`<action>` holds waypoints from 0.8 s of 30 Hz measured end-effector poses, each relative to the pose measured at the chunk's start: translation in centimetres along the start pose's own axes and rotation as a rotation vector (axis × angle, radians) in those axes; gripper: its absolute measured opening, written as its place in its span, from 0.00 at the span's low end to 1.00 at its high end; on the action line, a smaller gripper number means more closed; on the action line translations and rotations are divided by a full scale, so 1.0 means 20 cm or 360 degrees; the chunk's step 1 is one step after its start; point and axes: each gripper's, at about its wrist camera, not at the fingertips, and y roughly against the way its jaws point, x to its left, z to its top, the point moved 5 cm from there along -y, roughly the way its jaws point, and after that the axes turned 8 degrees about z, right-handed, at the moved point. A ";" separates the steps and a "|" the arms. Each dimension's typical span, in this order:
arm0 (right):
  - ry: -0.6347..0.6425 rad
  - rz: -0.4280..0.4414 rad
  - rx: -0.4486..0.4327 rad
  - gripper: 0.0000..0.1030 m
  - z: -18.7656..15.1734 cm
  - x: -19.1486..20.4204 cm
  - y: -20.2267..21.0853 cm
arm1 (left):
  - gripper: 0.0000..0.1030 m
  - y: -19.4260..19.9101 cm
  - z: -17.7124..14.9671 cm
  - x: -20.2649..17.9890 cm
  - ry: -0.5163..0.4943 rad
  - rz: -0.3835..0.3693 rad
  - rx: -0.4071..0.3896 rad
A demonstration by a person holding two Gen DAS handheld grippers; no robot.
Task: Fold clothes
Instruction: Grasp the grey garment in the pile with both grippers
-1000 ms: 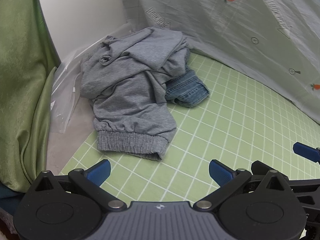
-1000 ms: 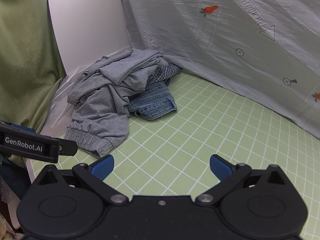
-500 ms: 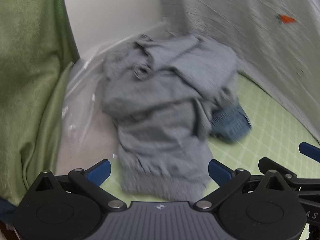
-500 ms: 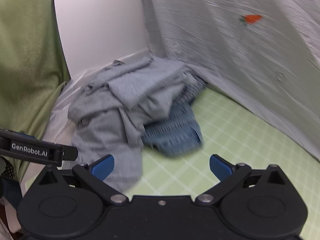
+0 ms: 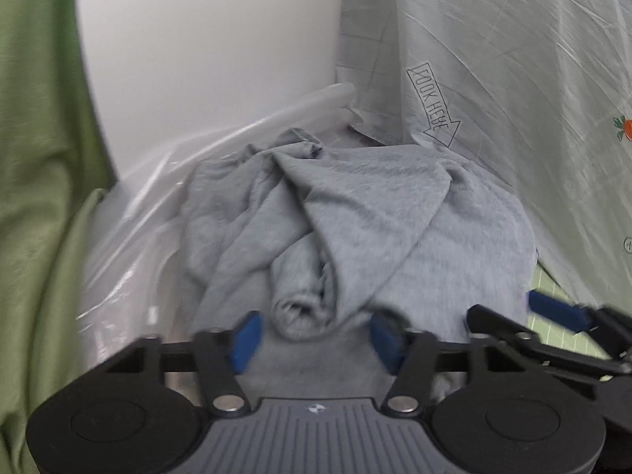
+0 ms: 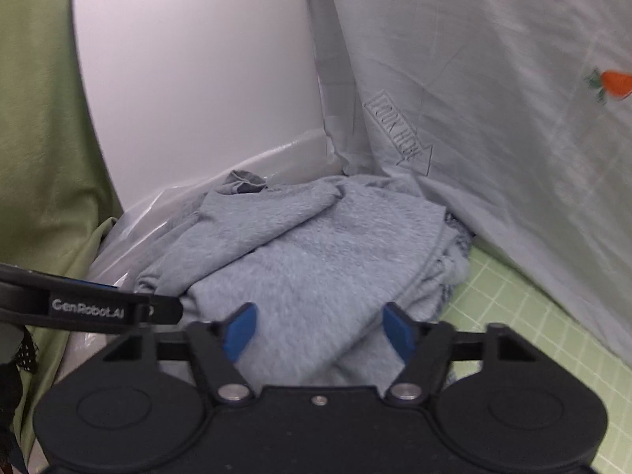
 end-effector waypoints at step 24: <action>-0.0108 -0.0315 -0.0305 0.03 -0.49 -0.23 0.81 | 0.10 0.67 -0.46 -0.52 -0.0216 -0.0331 -0.0212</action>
